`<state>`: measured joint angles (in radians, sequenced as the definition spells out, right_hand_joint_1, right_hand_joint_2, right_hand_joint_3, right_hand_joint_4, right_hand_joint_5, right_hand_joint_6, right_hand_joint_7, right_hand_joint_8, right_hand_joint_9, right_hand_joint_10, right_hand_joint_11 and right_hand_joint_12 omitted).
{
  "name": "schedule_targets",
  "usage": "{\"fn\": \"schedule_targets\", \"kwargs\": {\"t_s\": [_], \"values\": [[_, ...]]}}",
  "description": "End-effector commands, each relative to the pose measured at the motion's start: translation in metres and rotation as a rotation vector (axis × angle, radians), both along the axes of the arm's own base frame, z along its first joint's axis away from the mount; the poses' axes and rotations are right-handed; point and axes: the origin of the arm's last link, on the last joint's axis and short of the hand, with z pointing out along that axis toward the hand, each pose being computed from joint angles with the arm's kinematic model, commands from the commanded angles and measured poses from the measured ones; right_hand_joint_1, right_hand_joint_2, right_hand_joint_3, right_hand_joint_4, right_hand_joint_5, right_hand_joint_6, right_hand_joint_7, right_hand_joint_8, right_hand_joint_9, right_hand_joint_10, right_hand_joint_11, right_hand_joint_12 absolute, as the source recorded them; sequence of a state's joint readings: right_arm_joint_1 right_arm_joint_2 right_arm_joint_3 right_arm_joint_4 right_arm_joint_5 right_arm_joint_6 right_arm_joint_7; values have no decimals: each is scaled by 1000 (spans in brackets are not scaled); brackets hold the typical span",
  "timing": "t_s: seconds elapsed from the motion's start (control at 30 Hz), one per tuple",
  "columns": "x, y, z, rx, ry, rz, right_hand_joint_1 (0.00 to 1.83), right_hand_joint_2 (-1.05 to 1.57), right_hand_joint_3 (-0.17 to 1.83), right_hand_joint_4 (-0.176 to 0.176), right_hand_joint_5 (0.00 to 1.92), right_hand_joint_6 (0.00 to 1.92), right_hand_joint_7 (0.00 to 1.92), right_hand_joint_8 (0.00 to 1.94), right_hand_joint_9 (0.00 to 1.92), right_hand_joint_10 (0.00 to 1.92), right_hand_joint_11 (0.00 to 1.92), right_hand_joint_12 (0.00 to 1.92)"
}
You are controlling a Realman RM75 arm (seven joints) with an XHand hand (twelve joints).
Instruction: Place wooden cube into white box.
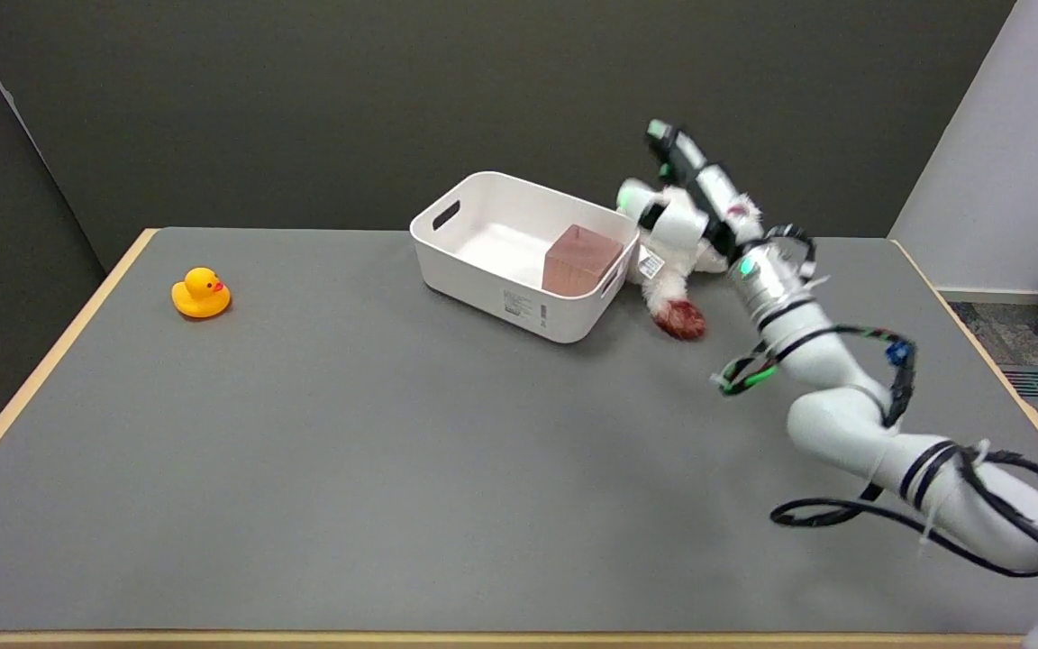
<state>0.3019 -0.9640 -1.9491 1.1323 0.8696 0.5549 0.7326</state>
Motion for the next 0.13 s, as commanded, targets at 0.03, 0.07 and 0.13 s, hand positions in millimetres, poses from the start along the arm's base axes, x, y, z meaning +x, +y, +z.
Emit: {"fn": "schedule_targets", "kwargs": {"t_s": [0.03, 0.07, 0.13], "values": [[267, 12, 4, 66, 229, 526, 286, 636, 871, 13, -1, 193, 0, 154, -1, 192, -1, 679], [262, 10, 9, 60, 215, 506, 286, 654, 850, 12, -1, 178, -1, 125, -1, 156, -1, 633], [242, 6, 23, 34, 192, 451, 282, 655, 856, 13, -1, 169, -1, 109, -1, 140, -1, 625]]}}
